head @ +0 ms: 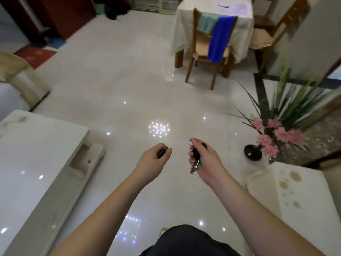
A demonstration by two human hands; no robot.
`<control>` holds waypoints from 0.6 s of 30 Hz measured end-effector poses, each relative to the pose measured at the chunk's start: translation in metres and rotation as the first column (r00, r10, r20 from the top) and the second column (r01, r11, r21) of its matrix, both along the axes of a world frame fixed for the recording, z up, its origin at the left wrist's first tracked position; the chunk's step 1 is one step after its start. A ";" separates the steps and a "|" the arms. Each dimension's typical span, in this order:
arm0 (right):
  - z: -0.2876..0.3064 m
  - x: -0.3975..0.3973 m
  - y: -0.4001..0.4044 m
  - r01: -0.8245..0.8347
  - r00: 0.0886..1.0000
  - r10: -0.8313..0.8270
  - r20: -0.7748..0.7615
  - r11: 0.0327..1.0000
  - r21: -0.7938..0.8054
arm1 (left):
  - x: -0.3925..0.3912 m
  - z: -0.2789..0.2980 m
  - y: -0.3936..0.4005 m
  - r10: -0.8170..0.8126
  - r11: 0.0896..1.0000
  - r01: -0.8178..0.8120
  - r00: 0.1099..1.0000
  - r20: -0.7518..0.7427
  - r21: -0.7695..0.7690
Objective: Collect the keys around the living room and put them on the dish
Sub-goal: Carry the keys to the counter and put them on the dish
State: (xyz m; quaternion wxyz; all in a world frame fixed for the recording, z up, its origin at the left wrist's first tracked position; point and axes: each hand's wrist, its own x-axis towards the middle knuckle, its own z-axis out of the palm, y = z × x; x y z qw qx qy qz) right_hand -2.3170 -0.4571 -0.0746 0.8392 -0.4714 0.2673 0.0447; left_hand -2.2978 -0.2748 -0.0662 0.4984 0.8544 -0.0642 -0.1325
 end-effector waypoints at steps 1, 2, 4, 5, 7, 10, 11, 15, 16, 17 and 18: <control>0.002 0.011 0.008 -0.027 1.000 0.027 -0.001 1.000 -0.006 | 0.007 0.001 0.010 0.032 0.999 -0.032 0.999 0.012 0.000; 0.005 0.022 0.015 -0.054 0.999 0.054 -0.005 0.998 -0.010 | 0.014 0.001 0.019 0.060 0.998 -0.060 0.998 0.022 0.001; 0.008 0.044 0.026 -0.108 0.994 0.107 -0.014 0.994 -0.022 | 0.028 0.001 0.035 0.109 0.994 -0.109 0.994 0.029 -0.006; 0.008 0.054 0.030 -0.130 0.991 0.130 -0.017 0.991 -0.034 | 0.035 0.000 0.042 0.130 0.992 -0.129 0.991 0.026 -0.012; 0.007 0.078 0.039 -0.165 0.986 0.164 -0.029 0.985 -0.049 | 0.051 -0.002 0.054 0.172 0.985 -0.172 0.985 0.018 -0.016; 0.001 0.118 0.051 -0.199 0.980 0.198 -0.036 0.980 -0.023 | 0.082 -0.008 0.062 0.223 0.975 -0.223 0.975 0.005 -0.023; -0.002 0.132 0.054 -0.210 0.977 0.210 -0.035 0.978 -0.009 | 0.095 -0.009 0.062 0.238 0.971 -0.238 0.971 0.002 -0.020; -0.008 0.197 0.059 -0.263 0.965 0.263 -0.020 0.965 0.012 | 0.153 -0.008 0.053 0.263 0.965 -0.264 0.965 0.006 0.015; -0.008 0.217 0.058 -0.275 0.961 0.275 -0.020 0.961 0.012 | 0.170 -0.006 0.051 0.268 0.963 -0.268 0.963 0.009 0.035; -0.007 0.237 0.056 -0.284 0.959 0.284 -0.021 0.959 0.011 | 0.187 -0.003 0.051 0.274 0.960 -0.275 0.961 0.016 0.053; -0.006 0.256 0.055 -0.288 0.957 0.289 -0.023 0.957 0.006 | 0.204 0.002 0.051 0.282 0.957 -0.283 0.959 0.025 0.068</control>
